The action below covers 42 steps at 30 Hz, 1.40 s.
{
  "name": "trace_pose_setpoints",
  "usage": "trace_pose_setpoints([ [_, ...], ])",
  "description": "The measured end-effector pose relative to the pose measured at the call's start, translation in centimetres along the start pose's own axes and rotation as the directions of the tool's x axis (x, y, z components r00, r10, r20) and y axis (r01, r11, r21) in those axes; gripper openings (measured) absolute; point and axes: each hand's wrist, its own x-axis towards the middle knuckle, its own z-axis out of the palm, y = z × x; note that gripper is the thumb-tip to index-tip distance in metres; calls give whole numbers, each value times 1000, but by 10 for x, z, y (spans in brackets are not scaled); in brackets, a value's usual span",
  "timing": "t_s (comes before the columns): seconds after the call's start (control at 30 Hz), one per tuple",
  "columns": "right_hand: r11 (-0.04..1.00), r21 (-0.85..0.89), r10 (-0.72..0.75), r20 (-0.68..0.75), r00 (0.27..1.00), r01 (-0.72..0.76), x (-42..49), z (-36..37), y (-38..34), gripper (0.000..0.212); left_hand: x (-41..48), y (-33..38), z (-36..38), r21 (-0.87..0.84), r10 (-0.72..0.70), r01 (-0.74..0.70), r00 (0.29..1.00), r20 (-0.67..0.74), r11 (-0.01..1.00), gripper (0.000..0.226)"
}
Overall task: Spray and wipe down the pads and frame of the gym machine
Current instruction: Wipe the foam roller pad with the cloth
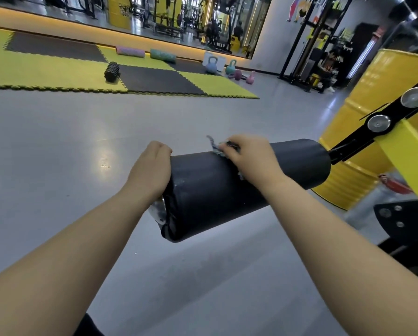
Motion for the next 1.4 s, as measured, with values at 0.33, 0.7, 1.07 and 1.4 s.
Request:
trace_pose_setpoints([
  [0.33,952,233,-206,7,979,198,-35,16,-88,21,-49,-9,3,-51,472,-492,856,-209,869,47],
  [0.7,957,69,290,-191,938,-282,-9,-14,47,28,-65,-14,0,107,599,-589,786,-152,801,50],
  [1.07,957,164,-188,-284,940,240,-36,13,0,29,-76,-5,5,305,740,-680,653,-160,667,31],
  [1.4,896,279,424,-300,854,-346,-16,-16,110,24,-39,84,57,714,439,-636,753,491,293,53],
])
